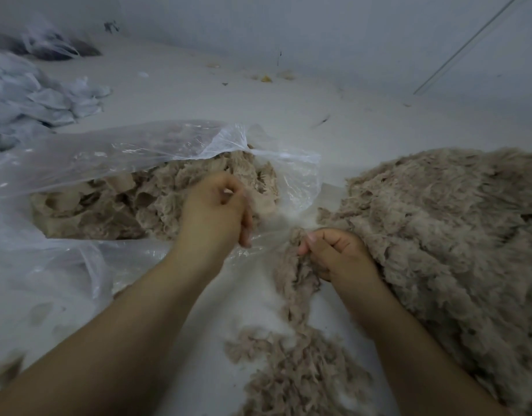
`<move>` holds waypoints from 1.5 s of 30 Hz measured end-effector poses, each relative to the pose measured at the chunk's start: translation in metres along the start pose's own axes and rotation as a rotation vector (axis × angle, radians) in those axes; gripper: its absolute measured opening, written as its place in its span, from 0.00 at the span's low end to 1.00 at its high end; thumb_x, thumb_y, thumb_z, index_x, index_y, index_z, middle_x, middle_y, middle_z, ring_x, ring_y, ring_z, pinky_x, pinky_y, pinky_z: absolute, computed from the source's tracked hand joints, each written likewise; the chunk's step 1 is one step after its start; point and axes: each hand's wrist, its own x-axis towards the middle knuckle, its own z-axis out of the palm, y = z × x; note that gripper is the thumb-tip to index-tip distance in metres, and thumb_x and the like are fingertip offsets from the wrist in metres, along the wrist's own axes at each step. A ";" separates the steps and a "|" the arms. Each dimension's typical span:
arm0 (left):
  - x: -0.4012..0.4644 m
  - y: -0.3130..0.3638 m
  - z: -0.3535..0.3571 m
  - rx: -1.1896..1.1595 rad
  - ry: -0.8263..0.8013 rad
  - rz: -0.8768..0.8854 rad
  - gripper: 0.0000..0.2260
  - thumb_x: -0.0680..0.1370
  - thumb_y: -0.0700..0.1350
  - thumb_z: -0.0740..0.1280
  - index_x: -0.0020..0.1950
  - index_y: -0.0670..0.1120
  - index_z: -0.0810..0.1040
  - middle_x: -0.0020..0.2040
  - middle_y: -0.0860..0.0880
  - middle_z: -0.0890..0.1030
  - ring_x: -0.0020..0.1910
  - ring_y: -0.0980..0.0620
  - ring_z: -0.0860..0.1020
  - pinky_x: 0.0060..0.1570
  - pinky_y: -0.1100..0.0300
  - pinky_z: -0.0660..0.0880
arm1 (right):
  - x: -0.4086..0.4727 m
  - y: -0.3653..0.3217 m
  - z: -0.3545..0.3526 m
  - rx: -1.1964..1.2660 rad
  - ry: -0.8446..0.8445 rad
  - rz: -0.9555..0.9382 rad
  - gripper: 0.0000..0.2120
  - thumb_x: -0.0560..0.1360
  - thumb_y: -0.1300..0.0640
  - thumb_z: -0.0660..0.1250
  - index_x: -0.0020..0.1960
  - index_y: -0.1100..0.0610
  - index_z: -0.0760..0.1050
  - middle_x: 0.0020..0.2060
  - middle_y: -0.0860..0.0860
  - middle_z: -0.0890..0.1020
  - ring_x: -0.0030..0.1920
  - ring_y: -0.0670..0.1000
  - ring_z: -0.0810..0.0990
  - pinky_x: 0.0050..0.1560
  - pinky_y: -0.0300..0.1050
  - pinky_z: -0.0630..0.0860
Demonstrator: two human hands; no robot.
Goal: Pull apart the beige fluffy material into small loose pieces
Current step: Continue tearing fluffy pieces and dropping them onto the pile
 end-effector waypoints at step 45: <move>-0.026 -0.031 0.026 0.596 -0.268 0.686 0.13 0.70 0.28 0.65 0.49 0.40 0.82 0.43 0.50 0.73 0.40 0.54 0.71 0.37 0.57 0.73 | 0.003 0.004 0.000 0.012 -0.030 -0.054 0.14 0.78 0.59 0.64 0.35 0.55 0.80 0.25 0.50 0.70 0.25 0.44 0.64 0.26 0.36 0.64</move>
